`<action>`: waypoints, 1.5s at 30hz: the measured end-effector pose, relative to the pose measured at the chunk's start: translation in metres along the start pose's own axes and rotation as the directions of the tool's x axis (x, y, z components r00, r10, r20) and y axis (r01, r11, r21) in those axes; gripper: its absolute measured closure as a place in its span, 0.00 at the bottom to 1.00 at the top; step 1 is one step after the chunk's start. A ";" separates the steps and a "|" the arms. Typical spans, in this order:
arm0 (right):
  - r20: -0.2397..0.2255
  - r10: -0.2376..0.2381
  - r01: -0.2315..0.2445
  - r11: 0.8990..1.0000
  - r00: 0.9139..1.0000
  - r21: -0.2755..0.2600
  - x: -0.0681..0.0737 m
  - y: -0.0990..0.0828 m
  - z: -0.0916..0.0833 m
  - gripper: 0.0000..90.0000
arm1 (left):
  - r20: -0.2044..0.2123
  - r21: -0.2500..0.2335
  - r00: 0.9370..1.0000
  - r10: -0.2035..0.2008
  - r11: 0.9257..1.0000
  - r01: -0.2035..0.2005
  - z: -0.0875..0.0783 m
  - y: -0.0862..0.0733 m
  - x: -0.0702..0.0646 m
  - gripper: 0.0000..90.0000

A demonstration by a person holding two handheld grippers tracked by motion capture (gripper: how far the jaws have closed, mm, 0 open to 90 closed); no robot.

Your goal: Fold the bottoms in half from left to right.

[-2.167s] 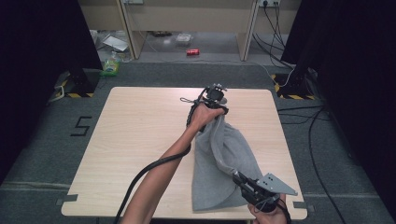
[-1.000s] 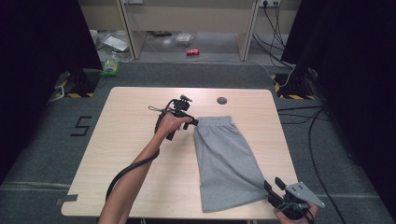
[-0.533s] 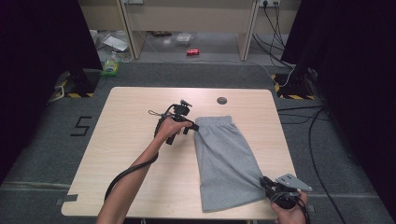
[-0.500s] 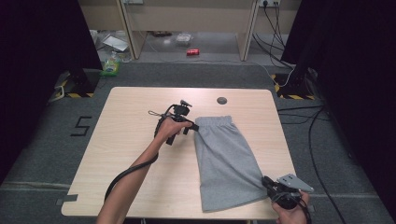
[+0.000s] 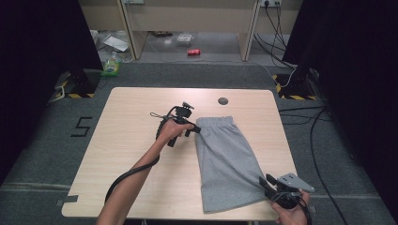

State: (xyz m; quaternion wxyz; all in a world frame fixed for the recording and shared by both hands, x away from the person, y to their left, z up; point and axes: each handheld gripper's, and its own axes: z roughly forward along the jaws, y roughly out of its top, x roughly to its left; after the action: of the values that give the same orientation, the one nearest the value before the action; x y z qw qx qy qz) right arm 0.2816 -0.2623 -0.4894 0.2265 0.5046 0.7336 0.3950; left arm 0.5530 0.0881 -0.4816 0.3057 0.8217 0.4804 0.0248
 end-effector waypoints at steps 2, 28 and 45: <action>-0.002 -0.020 0.020 0.998 1.000 0.060 -0.003 -0.005 0.006 0.87 | -0.029 0.003 0.999 0.015 1.000 -0.015 0.003 -0.001 -0.001 0.46; -0.182 -0.209 0.220 0.974 0.961 0.044 0.083 0.013 0.025 0.56 | -0.172 -0.009 0.976 0.131 0.991 -0.135 0.023 0.006 -0.019 0.50; -0.315 -0.307 0.359 0.926 0.898 0.120 0.156 0.003 0.056 0.63 | -0.183 -0.022 0.974 0.130 0.990 -0.137 0.020 0.004 -0.012 0.50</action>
State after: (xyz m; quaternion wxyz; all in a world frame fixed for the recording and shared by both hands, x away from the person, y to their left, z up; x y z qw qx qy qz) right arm 0.2635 -0.0991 -0.5094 0.1356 0.3256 0.8662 0.3540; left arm 0.5561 0.0675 -0.4932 0.2724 0.8411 0.4494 0.1280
